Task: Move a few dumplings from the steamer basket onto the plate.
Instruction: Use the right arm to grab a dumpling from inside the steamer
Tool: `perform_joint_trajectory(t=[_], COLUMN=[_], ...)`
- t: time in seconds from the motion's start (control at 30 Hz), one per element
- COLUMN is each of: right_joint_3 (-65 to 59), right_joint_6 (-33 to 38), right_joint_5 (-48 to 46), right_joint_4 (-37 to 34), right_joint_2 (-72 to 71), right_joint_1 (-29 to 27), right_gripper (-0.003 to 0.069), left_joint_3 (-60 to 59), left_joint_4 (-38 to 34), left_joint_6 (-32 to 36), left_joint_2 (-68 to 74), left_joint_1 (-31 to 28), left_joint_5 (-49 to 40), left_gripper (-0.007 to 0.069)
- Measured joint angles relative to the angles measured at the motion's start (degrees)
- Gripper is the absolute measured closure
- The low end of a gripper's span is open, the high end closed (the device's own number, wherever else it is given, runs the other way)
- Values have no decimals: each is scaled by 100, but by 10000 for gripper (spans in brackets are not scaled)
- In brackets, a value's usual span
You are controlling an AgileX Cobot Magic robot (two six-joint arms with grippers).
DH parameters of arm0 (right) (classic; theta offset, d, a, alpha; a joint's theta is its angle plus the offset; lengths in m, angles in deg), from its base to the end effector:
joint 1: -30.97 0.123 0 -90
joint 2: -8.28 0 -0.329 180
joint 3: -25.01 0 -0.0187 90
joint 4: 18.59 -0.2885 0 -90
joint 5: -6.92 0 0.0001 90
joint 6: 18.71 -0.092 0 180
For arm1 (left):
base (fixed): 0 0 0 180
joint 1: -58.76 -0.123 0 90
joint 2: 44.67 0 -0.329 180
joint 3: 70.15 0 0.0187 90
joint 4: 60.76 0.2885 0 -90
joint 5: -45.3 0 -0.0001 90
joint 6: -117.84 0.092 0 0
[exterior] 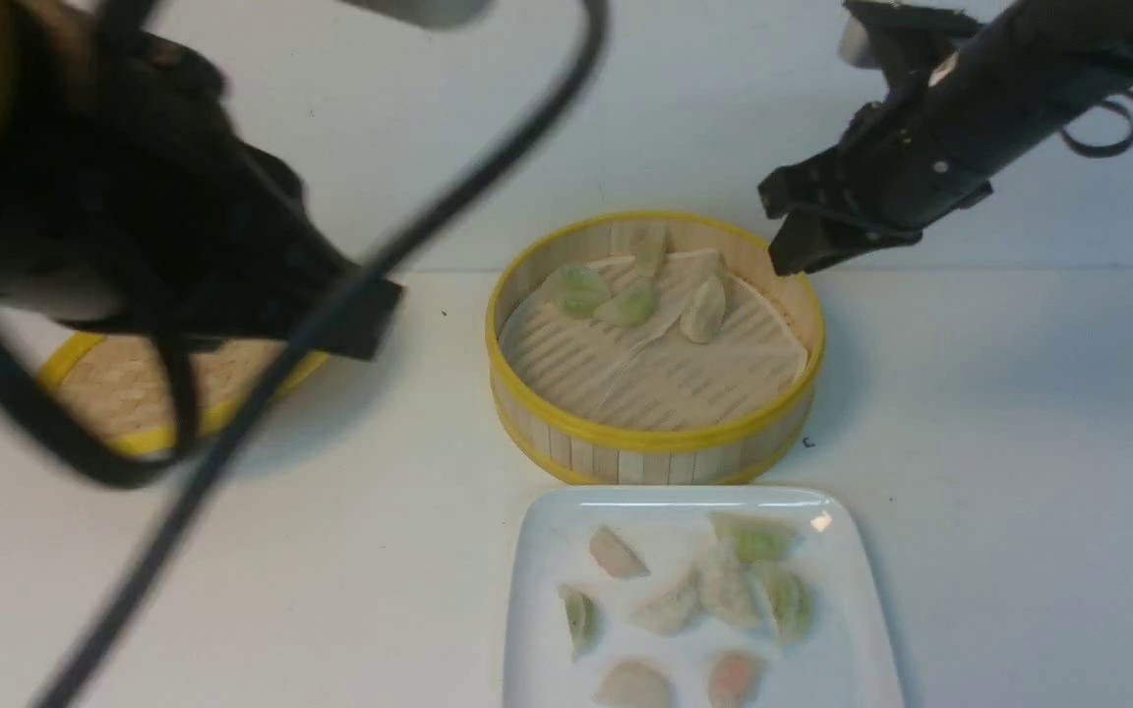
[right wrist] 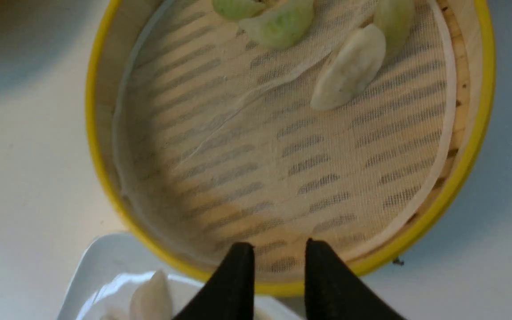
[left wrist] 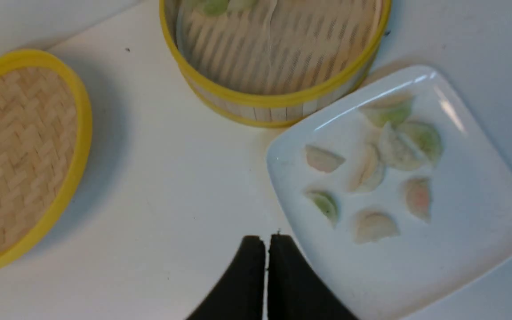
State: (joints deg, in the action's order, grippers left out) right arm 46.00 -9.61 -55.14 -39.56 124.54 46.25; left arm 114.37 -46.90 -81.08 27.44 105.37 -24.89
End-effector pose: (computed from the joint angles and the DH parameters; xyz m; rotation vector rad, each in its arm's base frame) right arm 0.4461 0.1520 0.3306 -0.4308 2.6887 0.5205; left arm 0.1657 -0.1451 0.4975 0.5628 2.3131 -0.2366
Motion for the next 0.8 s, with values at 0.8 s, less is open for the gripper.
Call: perform_joint_trajectory(t=[0.8], right_joint_3=[2466], right_joint_6=[-170], right_joint_5=[663], right_joint_4=[334], right_joint_2=[3085], right_joint_1=[198], right_gripper=[375], left_joint_3=[-2102], left_joint_4=[770], left_joint_6=[-1496], left_joint_2=[-2967], left_joint_1=[0], left_joint_5=[5], left_gripper=[631])
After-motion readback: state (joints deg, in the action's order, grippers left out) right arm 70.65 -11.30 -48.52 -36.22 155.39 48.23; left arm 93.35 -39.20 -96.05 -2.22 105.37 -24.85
